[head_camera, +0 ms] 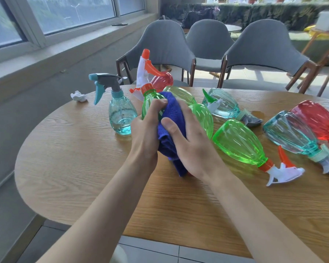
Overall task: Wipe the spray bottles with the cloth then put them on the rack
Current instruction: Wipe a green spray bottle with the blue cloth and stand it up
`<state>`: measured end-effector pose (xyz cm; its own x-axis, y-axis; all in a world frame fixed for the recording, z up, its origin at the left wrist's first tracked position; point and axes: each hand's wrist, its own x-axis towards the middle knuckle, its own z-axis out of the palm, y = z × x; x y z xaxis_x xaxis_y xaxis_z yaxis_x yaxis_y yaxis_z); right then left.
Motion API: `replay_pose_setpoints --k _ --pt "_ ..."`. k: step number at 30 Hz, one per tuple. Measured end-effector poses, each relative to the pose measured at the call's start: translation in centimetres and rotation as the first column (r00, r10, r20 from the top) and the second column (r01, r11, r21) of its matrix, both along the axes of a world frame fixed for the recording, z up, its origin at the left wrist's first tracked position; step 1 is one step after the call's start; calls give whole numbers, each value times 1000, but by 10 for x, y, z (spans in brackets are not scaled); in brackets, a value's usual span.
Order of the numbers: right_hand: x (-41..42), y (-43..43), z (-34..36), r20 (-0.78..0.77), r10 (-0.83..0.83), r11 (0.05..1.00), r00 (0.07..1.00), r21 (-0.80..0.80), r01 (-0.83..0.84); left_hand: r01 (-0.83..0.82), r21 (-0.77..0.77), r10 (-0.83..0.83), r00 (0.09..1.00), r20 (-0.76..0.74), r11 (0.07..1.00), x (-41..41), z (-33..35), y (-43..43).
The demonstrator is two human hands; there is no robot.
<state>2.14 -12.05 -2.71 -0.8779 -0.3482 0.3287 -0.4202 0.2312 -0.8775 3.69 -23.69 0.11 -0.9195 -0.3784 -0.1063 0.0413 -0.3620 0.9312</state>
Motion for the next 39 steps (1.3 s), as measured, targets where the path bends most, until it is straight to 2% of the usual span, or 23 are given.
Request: replay_pose_setpoints --k 3,4,7,9,11,13,15,17,19,21,24,26,28,31,34,39 --pt "0 1 0 -21 -20 1000 1000 -16 20 8 -45 -9 1000 -25 999 2 -1 2" --pt "-1 1 1 15 -19 998 1000 -58 20 16 -81 -19 999 -36 997 3 -1 3" --pt "-8 2 6 209 -2 977 978 -209 47 61 -162 -70 996 -49 985 6 1 6" --pt "-7 5 12 388 55 929 920 -357 95 97 -232 -112 992 -52 968 8 -1 8" --pt "-6 8 17 485 122 873 866 -467 139 123 -300 -144 988 -48 946 9 -2 9" --pt "-3 3 18 410 83 893 908 -435 115 114 -288 -136 989 -59 951 7 -2 6" --pt "0 -3 10 199 -13 953 980 -293 72 68 -195 -85 993 -82 978 5 -1 1" --pt "3 -4 3 38 -22 989 999 -147 28 39 -129 -52 993 -103 991 3 -1 -3" --pt "2 -2 2 -13 -9 995 1000 -100 8 41 -143 -56 993 -107 989 3 -1 -4" --pt "-1 3 7 -4 -16 991 1000 -136 16 73 -208 -96 990 -100 975 3 -2 -3" --pt "-12 5 8 174 -25 962 984 -262 70 139 -324 -172 982 -74 936 4 -4 0" --pt "-15 6 6 239 -57 957 969 -264 121 168 -355 -200 978 -55 920 5 -5 4" --pt "-13 5 5 224 -94 967 970 -213 143 142 -346 -171 984 -54 927 5 -5 5" --pt "1 1 4 91 -112 984 990 -127 123 58 -291 -79 995 -62 955 4 -3 3" --pt "2 0 4 33 -111 990 993 -86 113 37 -346 -64 996 -67 938 4 -1 2" --pt "-14 7 12 349 -39 932 936 -325 160 63 -585 -162 980 -118 808 12 1 10"
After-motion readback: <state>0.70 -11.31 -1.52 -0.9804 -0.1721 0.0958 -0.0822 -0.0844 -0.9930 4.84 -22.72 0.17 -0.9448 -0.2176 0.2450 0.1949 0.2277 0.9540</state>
